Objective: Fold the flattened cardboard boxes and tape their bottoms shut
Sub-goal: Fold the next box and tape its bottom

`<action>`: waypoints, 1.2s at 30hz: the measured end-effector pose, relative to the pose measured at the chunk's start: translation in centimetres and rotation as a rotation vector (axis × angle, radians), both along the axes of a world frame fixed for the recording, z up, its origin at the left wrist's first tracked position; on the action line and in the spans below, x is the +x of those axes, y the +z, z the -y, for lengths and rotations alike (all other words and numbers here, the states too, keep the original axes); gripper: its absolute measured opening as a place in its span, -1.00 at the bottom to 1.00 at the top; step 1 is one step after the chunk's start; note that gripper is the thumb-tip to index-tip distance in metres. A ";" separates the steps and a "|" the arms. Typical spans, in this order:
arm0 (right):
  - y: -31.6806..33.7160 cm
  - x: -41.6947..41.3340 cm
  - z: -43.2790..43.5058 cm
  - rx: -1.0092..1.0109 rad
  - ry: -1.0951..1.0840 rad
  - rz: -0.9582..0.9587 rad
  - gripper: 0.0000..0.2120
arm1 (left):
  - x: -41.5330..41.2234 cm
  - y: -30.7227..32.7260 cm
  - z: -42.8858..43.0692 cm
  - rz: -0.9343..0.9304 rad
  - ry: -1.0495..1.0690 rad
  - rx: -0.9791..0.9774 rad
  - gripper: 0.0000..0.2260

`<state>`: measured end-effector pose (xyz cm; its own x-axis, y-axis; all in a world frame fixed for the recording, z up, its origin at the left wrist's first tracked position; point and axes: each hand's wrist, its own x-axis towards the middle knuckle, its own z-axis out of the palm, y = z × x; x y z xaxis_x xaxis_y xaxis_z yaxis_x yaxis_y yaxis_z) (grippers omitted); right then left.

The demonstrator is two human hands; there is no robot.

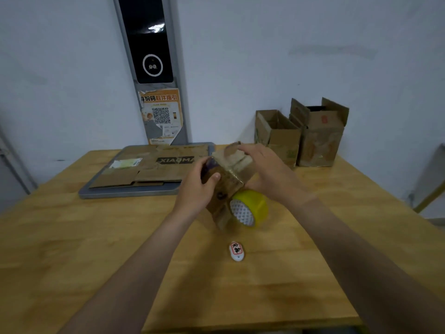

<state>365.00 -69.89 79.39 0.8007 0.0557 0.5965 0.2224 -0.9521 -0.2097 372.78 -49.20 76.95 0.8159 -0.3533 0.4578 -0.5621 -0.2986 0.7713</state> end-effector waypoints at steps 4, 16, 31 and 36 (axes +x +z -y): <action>0.5 -1.3 0.3 -0.201 0.068 0.007 0.07 | -0.5 3.6 1.6 0.169 -0.125 0.219 -0.59; 0.2 -1.2 0.9 0.401 -0.379 0.065 -0.26 | -3.1 4.0 2.7 0.071 0.000 0.245 -0.57; -5.2 -0.1 -1.2 0.391 -0.231 -0.024 -0.43 | -2.2 1.9 0.2 -0.098 -0.270 0.469 -0.75; -5.6 1.0 -2.4 0.267 -0.355 0.039 -0.46 | -2.2 1.5 1.0 -0.086 -0.193 0.502 -0.81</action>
<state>366.02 -67.54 73.79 0.7186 -0.3789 0.5831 -0.0961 -0.8846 -0.4563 370.59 -50.24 78.43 0.7416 -0.6583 0.1289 -0.5845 -0.5399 0.6057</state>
